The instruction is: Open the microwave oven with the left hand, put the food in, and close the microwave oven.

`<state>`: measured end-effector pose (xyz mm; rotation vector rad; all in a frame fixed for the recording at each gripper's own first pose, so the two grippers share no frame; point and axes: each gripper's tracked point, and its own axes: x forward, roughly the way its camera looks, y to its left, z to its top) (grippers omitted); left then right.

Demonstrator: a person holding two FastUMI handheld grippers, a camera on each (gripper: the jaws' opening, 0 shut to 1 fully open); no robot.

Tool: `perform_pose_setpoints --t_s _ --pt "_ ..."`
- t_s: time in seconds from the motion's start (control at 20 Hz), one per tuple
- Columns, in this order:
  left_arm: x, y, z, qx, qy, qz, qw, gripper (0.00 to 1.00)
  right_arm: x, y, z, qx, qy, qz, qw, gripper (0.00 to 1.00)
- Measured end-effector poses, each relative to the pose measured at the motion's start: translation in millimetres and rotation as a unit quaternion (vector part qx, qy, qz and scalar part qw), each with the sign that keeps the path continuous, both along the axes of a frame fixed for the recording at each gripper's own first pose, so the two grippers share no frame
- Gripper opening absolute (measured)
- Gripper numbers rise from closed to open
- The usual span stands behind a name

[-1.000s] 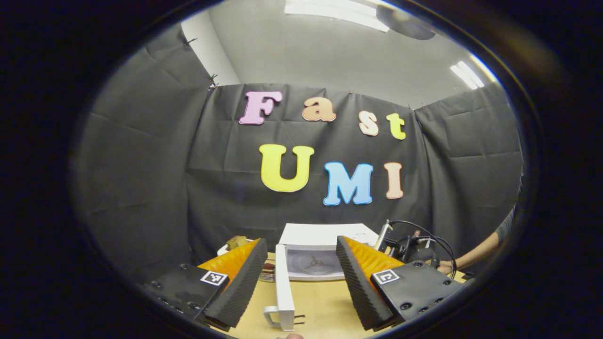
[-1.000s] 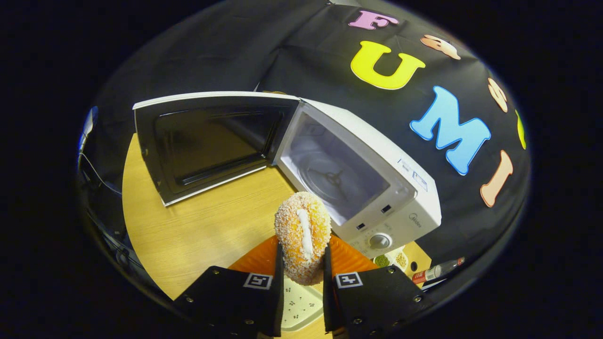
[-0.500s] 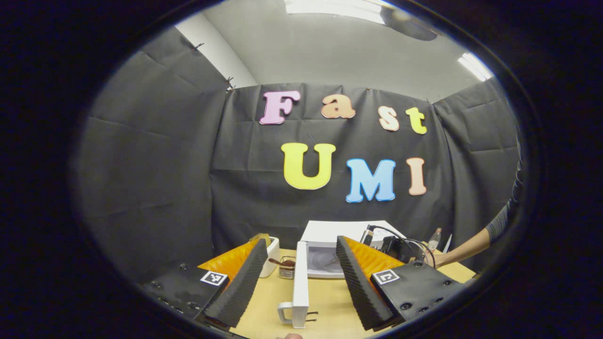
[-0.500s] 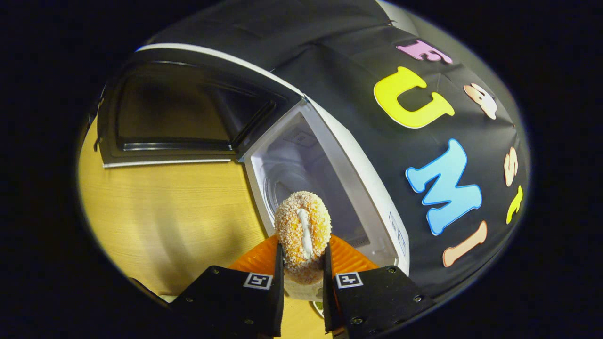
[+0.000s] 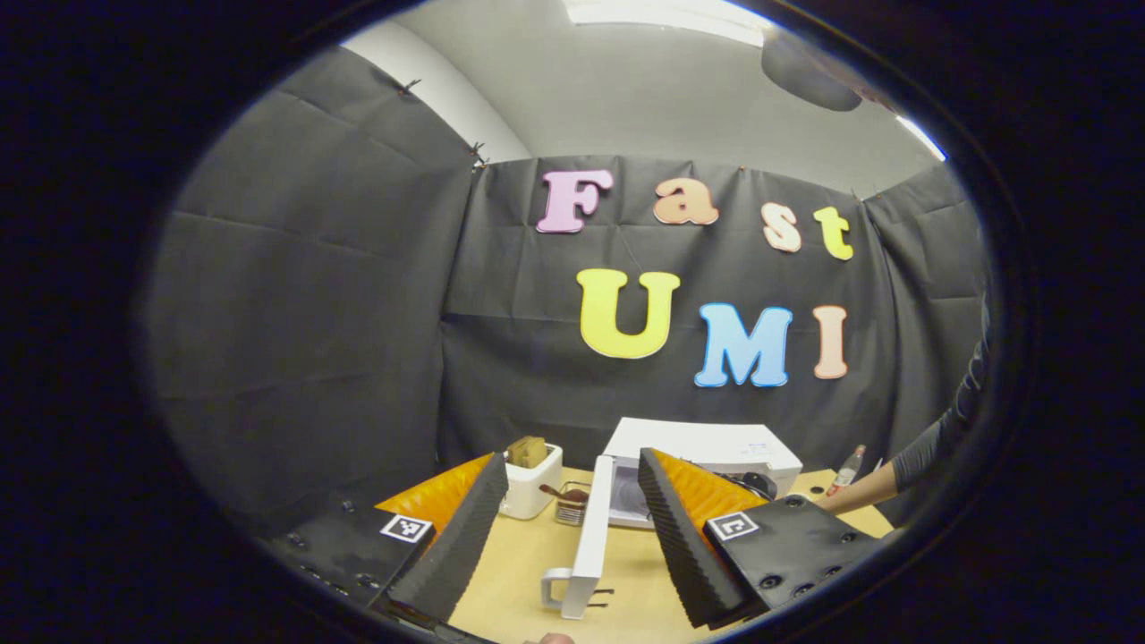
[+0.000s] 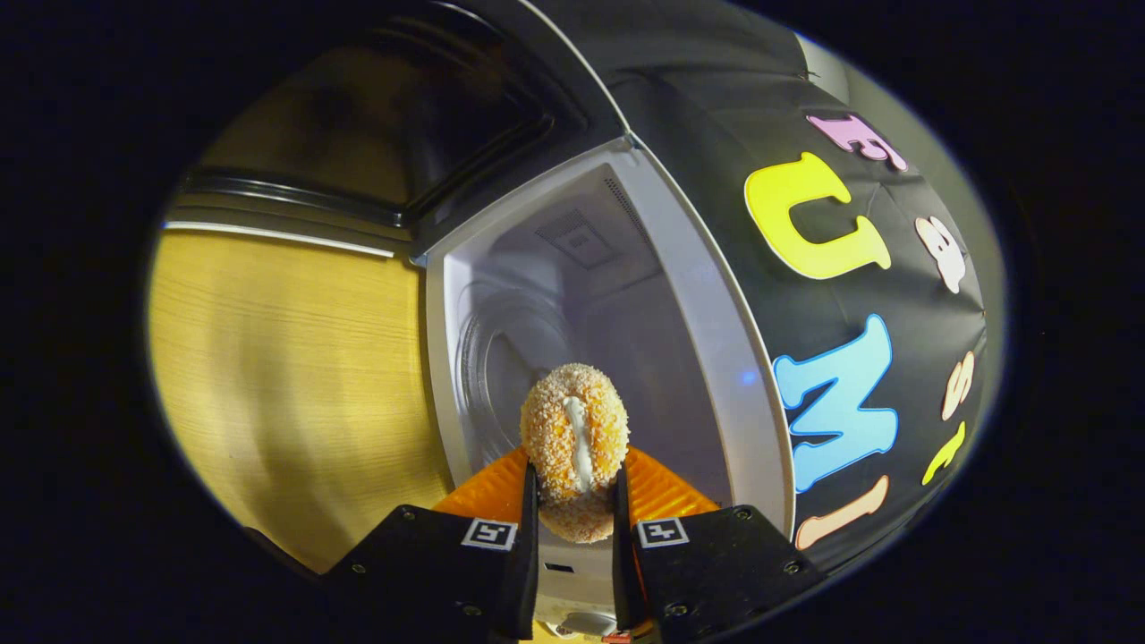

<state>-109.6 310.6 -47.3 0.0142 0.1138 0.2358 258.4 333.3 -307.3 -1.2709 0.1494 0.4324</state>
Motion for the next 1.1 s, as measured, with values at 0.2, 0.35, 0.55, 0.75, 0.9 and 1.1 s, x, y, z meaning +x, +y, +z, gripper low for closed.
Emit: perform_pose_setpoints --t_s 0.2,0.35,0.55,0.75,0.9,1.1 --pt "0.7 6.5 -6.7 0.005 0.015 0.013 1.000 0.93 33.1 8.2 -2.2 -0.034 -0.038 0.008 0.999 0.34" --pt "-2.6 12.6 -13.2 0.015 0.031 0.025 0.999 0.94 56.3 10.8 -12.2 -0.045 -0.039 -0.007 0.998 0.35" --pt "-1.0 19.9 -17.3 0.019 0.042 0.041 0.998 0.94 66.7 21.1 -24.8 -0.041 -0.031 -0.013 0.999 0.37" --pt "3.6 20.8 -21.1 0.003 0.038 0.042 0.998 0.99 74.7 24.9 -30.8 -0.061 -0.038 -0.007 0.997 0.56" --pt "10.8 17.2 -30.4 0.001 0.041 0.040 0.998 0.99 74.8 22.1 -29.9 -0.048 -0.039 -0.016 0.998 0.61" --pt "20.2 9.9 -44.0 0.000 0.054 0.035 0.998 0.99 76.4 24.1 -22.5 -0.034 -0.047 -0.014 0.998 0.72"
